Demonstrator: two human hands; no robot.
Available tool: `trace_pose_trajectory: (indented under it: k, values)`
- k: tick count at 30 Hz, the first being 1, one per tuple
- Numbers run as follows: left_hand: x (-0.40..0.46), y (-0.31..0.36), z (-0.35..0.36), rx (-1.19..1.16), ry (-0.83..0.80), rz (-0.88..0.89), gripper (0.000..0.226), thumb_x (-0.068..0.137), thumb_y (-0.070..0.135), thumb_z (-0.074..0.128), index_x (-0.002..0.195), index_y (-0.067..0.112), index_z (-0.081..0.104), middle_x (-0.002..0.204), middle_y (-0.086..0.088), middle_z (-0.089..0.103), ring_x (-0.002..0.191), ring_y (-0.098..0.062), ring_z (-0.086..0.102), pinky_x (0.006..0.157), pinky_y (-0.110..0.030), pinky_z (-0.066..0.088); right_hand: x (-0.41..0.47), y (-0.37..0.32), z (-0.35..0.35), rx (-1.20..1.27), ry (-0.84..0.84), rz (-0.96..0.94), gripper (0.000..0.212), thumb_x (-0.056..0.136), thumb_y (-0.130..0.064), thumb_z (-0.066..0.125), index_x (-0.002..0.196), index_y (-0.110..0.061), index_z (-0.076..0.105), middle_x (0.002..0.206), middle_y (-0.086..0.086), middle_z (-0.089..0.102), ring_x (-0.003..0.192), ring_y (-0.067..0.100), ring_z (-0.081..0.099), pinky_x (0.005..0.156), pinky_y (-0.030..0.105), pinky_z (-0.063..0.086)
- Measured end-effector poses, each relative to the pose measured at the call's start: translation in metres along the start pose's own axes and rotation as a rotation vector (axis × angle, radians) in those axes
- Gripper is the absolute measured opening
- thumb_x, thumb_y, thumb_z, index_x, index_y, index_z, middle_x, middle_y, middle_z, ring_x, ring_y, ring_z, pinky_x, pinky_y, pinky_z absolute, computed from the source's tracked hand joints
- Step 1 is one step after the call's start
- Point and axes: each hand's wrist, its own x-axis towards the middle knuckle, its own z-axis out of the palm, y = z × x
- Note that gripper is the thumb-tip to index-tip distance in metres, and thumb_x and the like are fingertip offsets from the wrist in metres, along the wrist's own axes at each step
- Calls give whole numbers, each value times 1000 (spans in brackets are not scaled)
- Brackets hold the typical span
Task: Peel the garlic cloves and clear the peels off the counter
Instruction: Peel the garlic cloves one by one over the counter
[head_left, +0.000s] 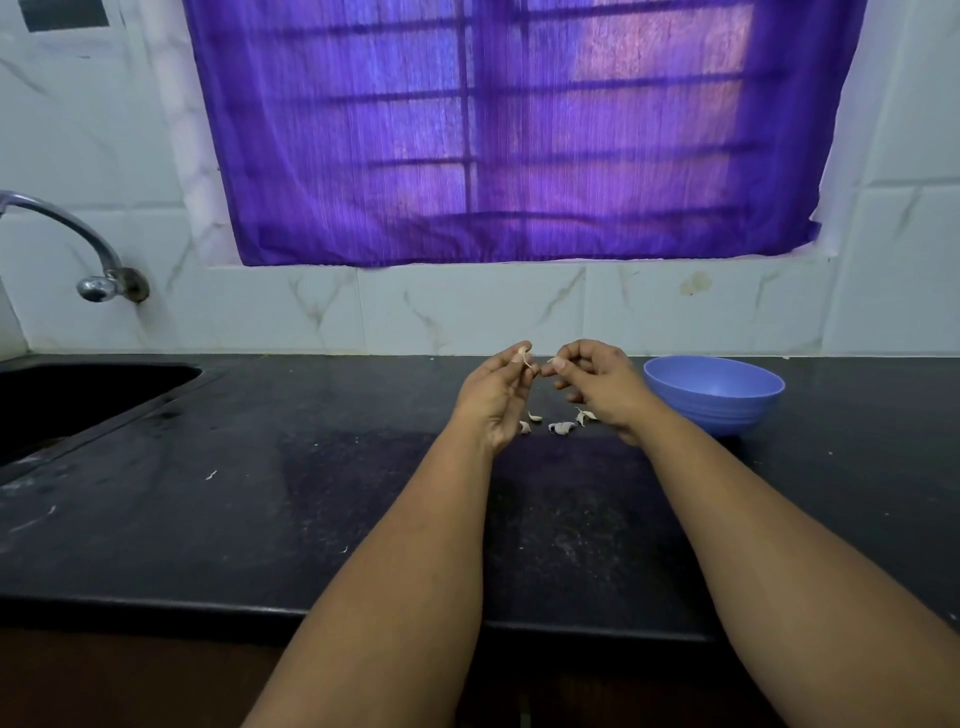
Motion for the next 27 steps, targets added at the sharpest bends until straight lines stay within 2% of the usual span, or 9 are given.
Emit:
trace_pose_trajectory:
  k: [6, 11, 16, 18, 19, 21, 24, 26, 27]
  values:
    - [-1, -4, 4, 66, -31, -45, 18, 97, -4, 44, 100, 1, 61, 89, -5, 61, 79, -10, 59, 72, -14, 55, -3, 2, -18, -390, 19, 16, 12, 72, -6, 74, 66, -13, 66, 67, 3, 71, 64, 15, 63, 68, 34, 56]
    - [-4, -10, 7, 155, -51, -30, 13, 93, -6, 51, 92, 1, 62, 85, -6, 62, 79, -13, 61, 73, -14, 55, -6, 2, -29, -643, -122, 78, 17, 69, -8, 83, 67, -16, 68, 67, -2, 68, 66, 12, 64, 71, 29, 54]
    - [-5, -15, 6, 227, -33, -6, 17, 90, -12, 52, 89, 1, 64, 76, -5, 67, 78, -14, 63, 71, -16, 57, -6, 2, -32, -687, -206, 169, 21, 83, 5, 65, 90, -13, 74, 81, 0, 72, 83, 13, 69, 78, 24, 53]
    - [-6, -15, 5, 248, -36, -6, 18, 89, -13, 53, 90, 0, 64, 69, -3, 70, 76, -15, 65, 73, -18, 57, -7, 1, -32, -679, -188, 148, 22, 81, 2, 70, 97, -12, 74, 90, 2, 72, 88, 14, 67, 82, 25, 53]
    - [-7, -15, 6, 261, -39, -5, 18, 89, -14, 53, 90, 0, 64, 70, -3, 70, 75, -14, 66, 73, -18, 57, -7, 3, -32, -640, -158, 139, 21, 80, 2, 72, 97, -11, 73, 89, 3, 72, 85, 15, 68, 82, 25, 55]
    - [-8, -16, 6, 292, -34, 3, 17, 89, -14, 53, 89, -1, 63, 75, -7, 69, 72, -13, 67, 73, -18, 57, -6, 4, -32, -513, -83, 143, 15, 80, 4, 72, 93, -3, 72, 76, 6, 71, 69, 13, 68, 68, 20, 58]
    - [-8, -17, 6, 334, -12, 21, 16, 88, -13, 55, 85, 1, 62, 79, -10, 65, 70, -14, 67, 73, -20, 57, -5, 5, -30, -454, -29, 111, 11, 77, -3, 78, 85, 1, 71, 65, 9, 69, 51, 7, 64, 51, 12, 51]
    - [-7, -18, 5, 363, 1, 24, 15, 87, -13, 58, 83, 1, 62, 78, -10, 65, 70, -14, 67, 74, -20, 57, -3, 6, -30, -491, -28, 104, 6, 80, -1, 74, 86, 0, 72, 68, 9, 69, 55, 8, 64, 55, 13, 52]
    - [-6, -18, 4, 380, 11, 25, 15, 86, -12, 59, 82, 2, 63, 77, -9, 65, 69, -14, 67, 74, -21, 57, -2, 7, -30, -516, -41, 112, 9, 82, 3, 69, 89, -2, 73, 75, 9, 71, 64, 11, 66, 65, 16, 55]
